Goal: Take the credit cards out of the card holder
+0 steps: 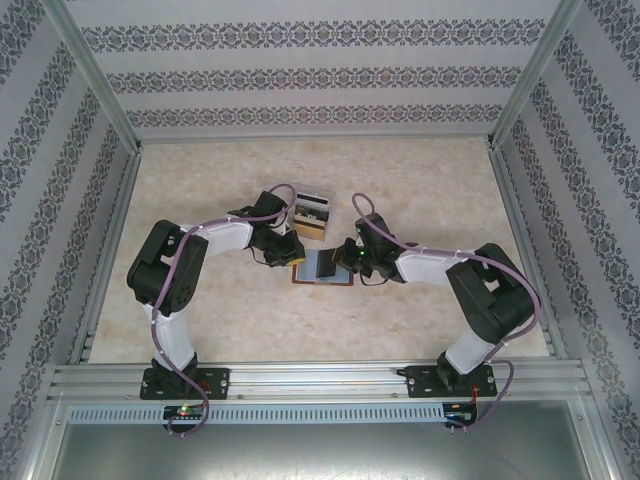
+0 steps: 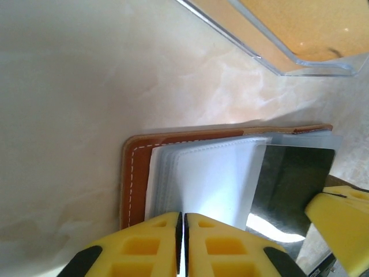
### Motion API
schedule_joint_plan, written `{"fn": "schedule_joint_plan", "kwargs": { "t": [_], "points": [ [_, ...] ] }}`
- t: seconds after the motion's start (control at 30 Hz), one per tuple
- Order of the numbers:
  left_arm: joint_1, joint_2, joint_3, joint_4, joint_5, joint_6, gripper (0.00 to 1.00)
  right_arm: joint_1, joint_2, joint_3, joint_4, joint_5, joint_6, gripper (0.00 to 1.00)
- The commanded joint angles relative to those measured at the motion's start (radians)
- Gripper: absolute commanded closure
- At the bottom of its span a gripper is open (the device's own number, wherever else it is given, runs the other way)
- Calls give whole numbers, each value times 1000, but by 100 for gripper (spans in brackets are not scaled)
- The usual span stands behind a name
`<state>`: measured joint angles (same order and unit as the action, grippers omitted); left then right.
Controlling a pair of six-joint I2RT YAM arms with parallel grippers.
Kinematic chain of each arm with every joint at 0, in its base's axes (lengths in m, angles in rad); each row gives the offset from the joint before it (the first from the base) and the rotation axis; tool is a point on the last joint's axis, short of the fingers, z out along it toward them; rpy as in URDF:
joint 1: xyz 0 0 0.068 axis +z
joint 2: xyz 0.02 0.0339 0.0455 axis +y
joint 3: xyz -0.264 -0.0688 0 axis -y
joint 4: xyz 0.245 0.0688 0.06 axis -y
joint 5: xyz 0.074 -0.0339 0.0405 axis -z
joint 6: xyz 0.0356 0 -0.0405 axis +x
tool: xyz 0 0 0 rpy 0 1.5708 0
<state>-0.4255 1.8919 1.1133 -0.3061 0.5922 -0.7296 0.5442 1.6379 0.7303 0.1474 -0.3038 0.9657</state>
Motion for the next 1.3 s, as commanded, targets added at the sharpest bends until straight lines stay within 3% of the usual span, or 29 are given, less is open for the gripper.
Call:
{"fn": "schedule_joint_plan", "kwargs": {
  "t": [0.0,0.13,0.33,0.53,0.7,1.0,1.27],
  "points": [
    [0,9,9,8,48,25,83,-12,-57,-25,4,19,-75,100],
    [24,-11,19,87,177,22,73,-17,-126,-29,26,-18,-153,100],
    [67,-118,-32,231,236,-51,60,-48,-194,-38,96,-107,-172,100],
    [116,-240,-145,427,283,-142,38,-74,-160,21,192,-232,-125,100],
    [123,-261,-173,550,336,-187,30,-94,-108,78,280,-339,-69,100],
    [123,-242,-89,566,445,-206,31,-120,-26,118,491,-407,100,100],
    [125,-228,-35,589,430,-249,69,-124,10,127,595,-396,208,100]
  ]
}}
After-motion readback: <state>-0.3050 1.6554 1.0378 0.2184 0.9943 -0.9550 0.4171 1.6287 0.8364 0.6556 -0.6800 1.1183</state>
